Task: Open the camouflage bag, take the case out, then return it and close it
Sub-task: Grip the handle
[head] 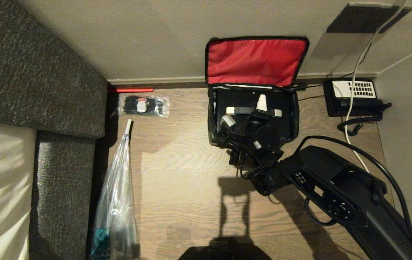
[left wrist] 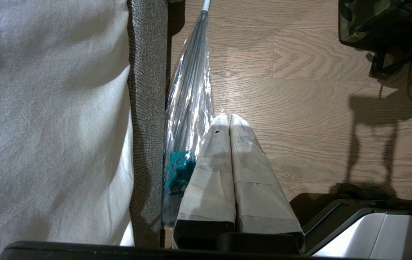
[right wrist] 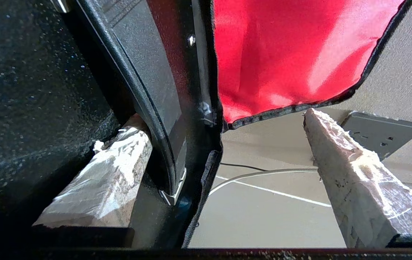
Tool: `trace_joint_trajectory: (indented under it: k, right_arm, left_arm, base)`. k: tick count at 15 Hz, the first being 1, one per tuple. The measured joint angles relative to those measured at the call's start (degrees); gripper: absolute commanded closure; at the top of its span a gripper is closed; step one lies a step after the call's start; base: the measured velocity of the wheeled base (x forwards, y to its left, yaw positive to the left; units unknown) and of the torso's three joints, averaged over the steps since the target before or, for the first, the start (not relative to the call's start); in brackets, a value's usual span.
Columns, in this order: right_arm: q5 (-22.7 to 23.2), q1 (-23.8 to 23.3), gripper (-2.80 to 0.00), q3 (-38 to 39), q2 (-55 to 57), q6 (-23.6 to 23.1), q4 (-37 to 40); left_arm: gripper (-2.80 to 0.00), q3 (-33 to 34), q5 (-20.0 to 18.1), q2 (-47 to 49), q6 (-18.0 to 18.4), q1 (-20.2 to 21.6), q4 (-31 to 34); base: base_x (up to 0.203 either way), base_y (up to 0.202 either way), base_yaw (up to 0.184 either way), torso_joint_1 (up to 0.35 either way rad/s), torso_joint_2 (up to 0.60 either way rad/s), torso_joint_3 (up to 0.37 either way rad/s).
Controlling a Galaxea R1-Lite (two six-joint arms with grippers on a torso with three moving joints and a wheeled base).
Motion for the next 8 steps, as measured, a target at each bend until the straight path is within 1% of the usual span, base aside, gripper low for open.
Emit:
trace_joint_trajectory:
  k: [1,8]
  right_arm:
    - [0.0,0.0,0.0,0.11,0.05,0.47,0.0]
    - [-0.29,-0.11,0.0,1.14,1.6,3.91,0.45]
  left_arm:
    - [0.0,0.0,-0.01,0.0,0.0,0.0,0.01]
    - [0.0,0.0,0.0,0.0,0.02,0.0,0.01]
  base:
    - [0.0,0.0,0.0,0.0,0.0,0.0]
    - [0.0,0.0,0.0,0.0,0.0,0.0]
